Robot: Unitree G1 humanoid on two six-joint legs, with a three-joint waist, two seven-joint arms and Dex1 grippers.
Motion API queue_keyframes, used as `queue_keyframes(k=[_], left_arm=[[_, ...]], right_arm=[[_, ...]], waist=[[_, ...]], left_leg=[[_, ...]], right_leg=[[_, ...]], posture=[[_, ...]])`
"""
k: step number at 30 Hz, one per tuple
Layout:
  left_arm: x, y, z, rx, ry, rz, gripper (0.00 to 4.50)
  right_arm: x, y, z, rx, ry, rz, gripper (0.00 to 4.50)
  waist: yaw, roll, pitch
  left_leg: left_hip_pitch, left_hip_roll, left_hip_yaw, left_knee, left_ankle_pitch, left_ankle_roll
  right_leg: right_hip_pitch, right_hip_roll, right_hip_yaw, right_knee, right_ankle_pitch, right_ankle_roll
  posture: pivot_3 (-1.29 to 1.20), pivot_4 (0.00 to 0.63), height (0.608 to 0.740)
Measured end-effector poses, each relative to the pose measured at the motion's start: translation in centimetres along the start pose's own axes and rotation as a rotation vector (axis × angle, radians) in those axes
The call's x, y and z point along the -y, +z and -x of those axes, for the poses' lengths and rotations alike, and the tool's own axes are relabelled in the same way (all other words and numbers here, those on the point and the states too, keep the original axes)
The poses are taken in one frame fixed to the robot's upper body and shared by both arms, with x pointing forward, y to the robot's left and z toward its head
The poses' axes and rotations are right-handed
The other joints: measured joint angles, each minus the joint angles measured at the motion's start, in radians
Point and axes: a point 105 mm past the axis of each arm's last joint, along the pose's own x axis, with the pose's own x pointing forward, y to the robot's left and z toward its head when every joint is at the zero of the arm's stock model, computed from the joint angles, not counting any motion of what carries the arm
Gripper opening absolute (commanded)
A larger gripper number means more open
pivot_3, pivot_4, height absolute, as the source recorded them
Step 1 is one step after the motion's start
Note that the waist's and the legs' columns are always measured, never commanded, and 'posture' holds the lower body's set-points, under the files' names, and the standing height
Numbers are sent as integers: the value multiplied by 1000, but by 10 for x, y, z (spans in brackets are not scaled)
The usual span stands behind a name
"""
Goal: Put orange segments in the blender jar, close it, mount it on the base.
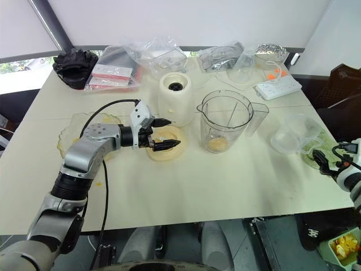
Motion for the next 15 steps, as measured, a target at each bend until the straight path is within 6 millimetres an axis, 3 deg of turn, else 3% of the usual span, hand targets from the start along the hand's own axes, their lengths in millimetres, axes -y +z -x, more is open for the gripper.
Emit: queue_keyframes(k=[15], left_arm=[[3,1,-6,-5,20,-20,4430]], right_arm=[[6,-4,-32,40,-70,-53,4500]], waist=[[-19,1,0]], left_leg=[[0,0,0,0,0,0]], right_leg=[[0,1,0,0,2,4]], posture=[[0,150,740]])
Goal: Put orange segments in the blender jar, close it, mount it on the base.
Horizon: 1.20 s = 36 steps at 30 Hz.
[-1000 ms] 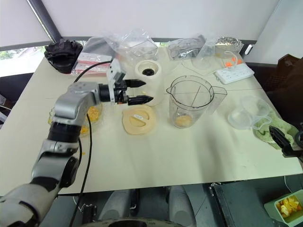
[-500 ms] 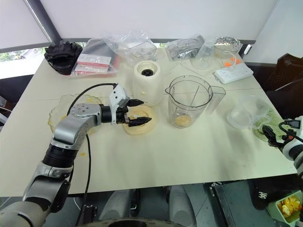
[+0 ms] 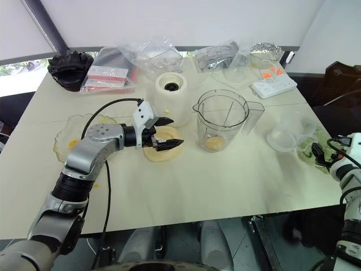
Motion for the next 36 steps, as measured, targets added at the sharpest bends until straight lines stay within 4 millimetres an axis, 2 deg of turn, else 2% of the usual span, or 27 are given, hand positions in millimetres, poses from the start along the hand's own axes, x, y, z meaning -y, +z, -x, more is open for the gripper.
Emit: queue_keyframes(k=[10,23,25,27,32,33,36], left_arm=[[-1,0,0,-3,12,-5,4430],[-1,1,0,-3,13,-12,4430],[-1,2,-1,-3,11,-15,4500],[0,2,-1,-5,8,-16,4500],[-1,1,-1,-8,9,-18,4500],[-1,1,0,-10,10,-19,4500],[-1,4,-1,-9,6,-30,4500]], right_arm=[[-12,-4,-14,10,4,-25,4500],[-7,-13,-26,33,-83,-27,4500],[-7,-12,-28,46,-93,-25,3959],[-8,-10,-29,65,-102,-22,3160],[-12,-10,-32,82,-101,-24,424],[-12,-8,-32,90,-100,-27,11],[-18,6,-35,145,-85,-37,11]], waist=[[-1,0,0],[-2,1,0],[-3,1,0],[-3,1,0],[0,1,0],[-1,1,0],[2,1,0]], left_leg=[[0,0,0,0,0,0],[0,0,0,0,0,0],[0,0,0,0,0,0],[0,0,0,0,0,0],[0,0,0,0,0,0],[0,0,0,0,0,0],[1,0,-1,0,0,0]], right_leg=[[0,0,0,0,0,1],[0,0,1,0,1,1],[0,0,1,0,1,1],[0,0,1,0,1,1],[0,0,1,0,1,1],[0,0,1,-1,1,1],[2,0,0,-1,0,1]], posture=[[0,150,740],[0,150,740],[0,150,740],[0,150,740],[0,150,740],[0,150,740],[0,150,740]])
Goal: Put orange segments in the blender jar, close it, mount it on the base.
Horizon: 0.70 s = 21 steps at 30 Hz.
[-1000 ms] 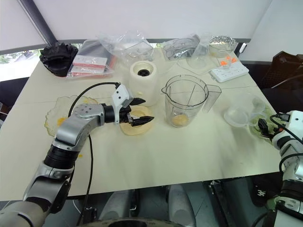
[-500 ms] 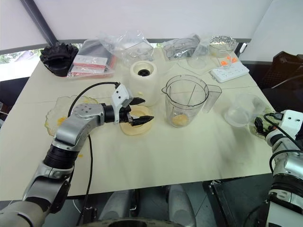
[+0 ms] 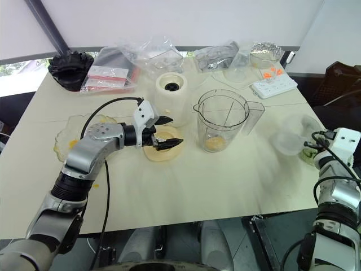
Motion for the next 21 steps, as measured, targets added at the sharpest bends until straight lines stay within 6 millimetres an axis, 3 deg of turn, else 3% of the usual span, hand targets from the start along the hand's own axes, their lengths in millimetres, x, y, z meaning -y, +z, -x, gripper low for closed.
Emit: queue_keyframes(k=[9,21], left_arm=[[-2,-1,2,-7,5,-8,4500],[-17,-22,26,-34,127,62,4500]], right_arm=[[-9,-5,1,32,-18,-100,11],[-51,-1,11,126,-32,-296,11]], waist=[[-8,0,0],[-29,3,1]], left_leg=[[1,0,1,0,0,0],[1,2,0,-1,0,0]], right_leg=[[1,0,0,0,1,1],[-1,1,1,2,1,1]], posture=[[0,150,740],[0,150,740]])
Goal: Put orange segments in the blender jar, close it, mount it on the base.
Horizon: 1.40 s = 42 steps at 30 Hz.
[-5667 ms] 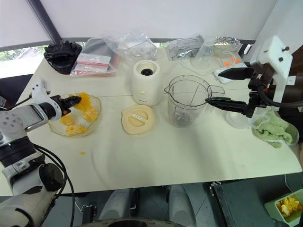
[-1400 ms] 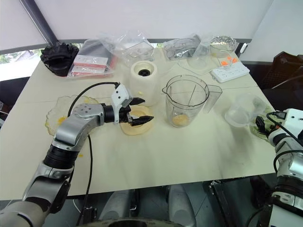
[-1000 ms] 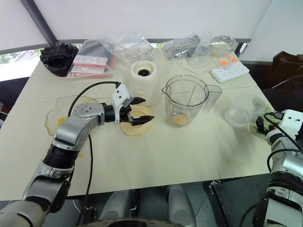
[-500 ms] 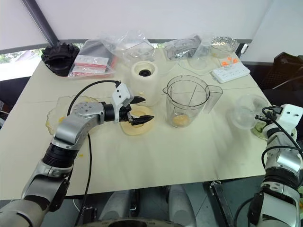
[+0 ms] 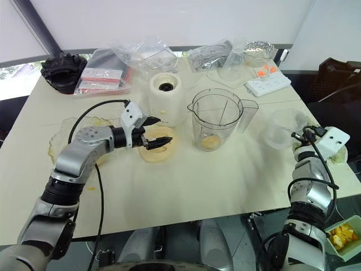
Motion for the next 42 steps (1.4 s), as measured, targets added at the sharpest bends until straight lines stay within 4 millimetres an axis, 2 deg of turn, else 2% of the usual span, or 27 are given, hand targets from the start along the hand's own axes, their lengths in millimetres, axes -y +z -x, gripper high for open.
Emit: queue_keyframes(k=[7,12,15,21,24,32,37,42], left_arm=[[-3,-1,4,-2,42,-5,4500],[-2,-5,5,-5,51,0,4500],[-3,-5,5,-5,62,2,4500],[7,-7,4,19,38,21,4500],[11,-6,2,44,29,27,4500],[11,1,2,96,36,27,4500],[8,0,-1,109,48,30,4500],[4,7,-7,123,51,0,4500]], right_arm=[[-26,15,-1,60,53,-2,11],[-33,22,0,83,68,17,11],[-37,39,-3,123,82,41,11],[-58,106,-9,249,155,98,11],[-74,131,-7,274,221,158,11],[-111,161,7,274,400,329,11],[-129,188,19,329,473,443,11],[-145,190,33,331,557,536,11]], waist=[[4,0,0],[2,0,0],[2,1,1],[2,2,1],[2,2,1],[5,2,1],[7,2,1],[11,2,1]], left_leg=[[-1,0,0,0,0,0],[-1,0,0,0,0,0],[-1,0,0,0,0,0],[-1,0,0,-1,0,0],[-1,0,0,-1,0,0],[-2,-1,0,-1,0,0],[-2,-1,0,-1,0,0],[-2,-1,1,-1,0,0]], right_leg=[[0,-1,0,-1,0,0],[0,-1,0,0,0,0],[0,-1,0,0,0,0],[-1,-1,0,-1,0,0],[-1,0,0,-1,0,0],[-1,-1,0,-1,0,0],[-1,-1,0,-2,-1,-2],[-2,-1,0,-2,-1,-2]], posture=[[0,150,740],[0,150,740],[0,150,740],[0,150,740],[0,150,740],[0,150,740],[0,150,740],[0,150,740]])
